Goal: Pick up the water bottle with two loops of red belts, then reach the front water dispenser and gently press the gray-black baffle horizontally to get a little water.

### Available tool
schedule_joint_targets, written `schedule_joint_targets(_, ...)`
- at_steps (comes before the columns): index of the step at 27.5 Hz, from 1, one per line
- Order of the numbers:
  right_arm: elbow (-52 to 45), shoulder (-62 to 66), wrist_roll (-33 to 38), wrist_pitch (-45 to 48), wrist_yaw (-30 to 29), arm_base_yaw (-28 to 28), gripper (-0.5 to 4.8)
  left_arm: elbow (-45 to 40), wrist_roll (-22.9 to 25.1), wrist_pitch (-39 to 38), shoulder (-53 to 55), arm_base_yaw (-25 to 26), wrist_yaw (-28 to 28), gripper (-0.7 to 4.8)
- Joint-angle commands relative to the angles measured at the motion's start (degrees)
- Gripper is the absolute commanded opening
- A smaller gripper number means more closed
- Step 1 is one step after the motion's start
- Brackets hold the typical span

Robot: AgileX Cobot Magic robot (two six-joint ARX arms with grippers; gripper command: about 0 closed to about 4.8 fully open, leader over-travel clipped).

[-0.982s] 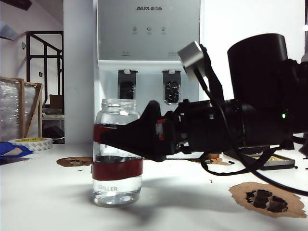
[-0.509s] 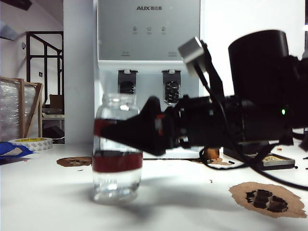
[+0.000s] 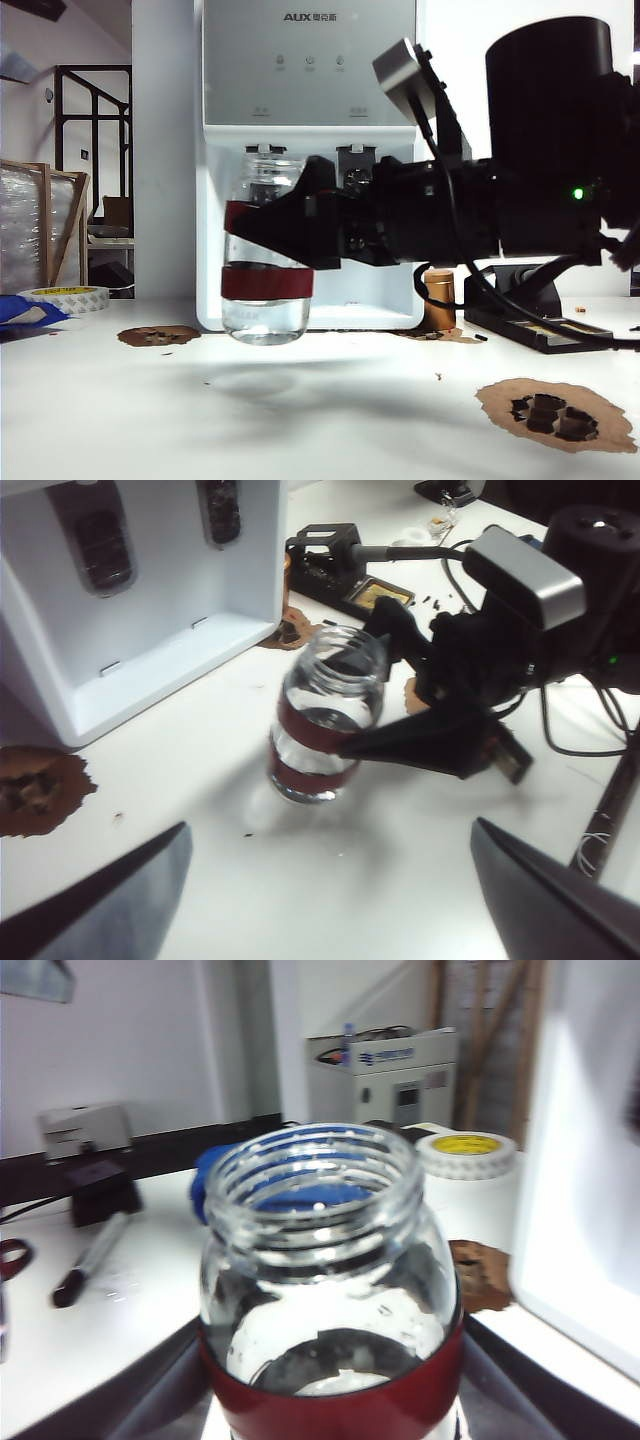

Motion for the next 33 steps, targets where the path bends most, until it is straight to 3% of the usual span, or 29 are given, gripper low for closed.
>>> schedule_joint_targets(1,0.5,-0.2,-0.1,2.2,5.5,0.0,0.19,0.2,0.3,0.6,0.1,-0.1,1.3,4.79)
schedule_joint_targets(6,1.2,-0.2,-0.1,2.2,14.6,0.0,-0.03,0.2,0.3,0.6,0.1,-0.1,1.3,4.79)
schedule_joint_targets(15,4.7,-0.2,-3.1,1.6,25.3,0.0,-0.03,0.2,0.3,0.6,0.1,-0.1,1.3,4.79)
schedule_joint_targets(19,5.2,-0.3,-6.0,1.4,36.0,0.0,-0.03,0.2,0.3,0.6,0.1,-0.1,1.3,4.79)
schedule_joint_targets(27,8.1,-0.3,-6.5,-0.9,37.0,-2.6,-0.03,0.2,0.3,0.7,0.1,-0.1,1.2,4.79)
schedule_joint_targets(33,10.9,-0.2,-5.6,-5.2,32.8,-5.3,-0.02,0.2,0.3,0.7,0.1,-0.1,1.2,4.79)
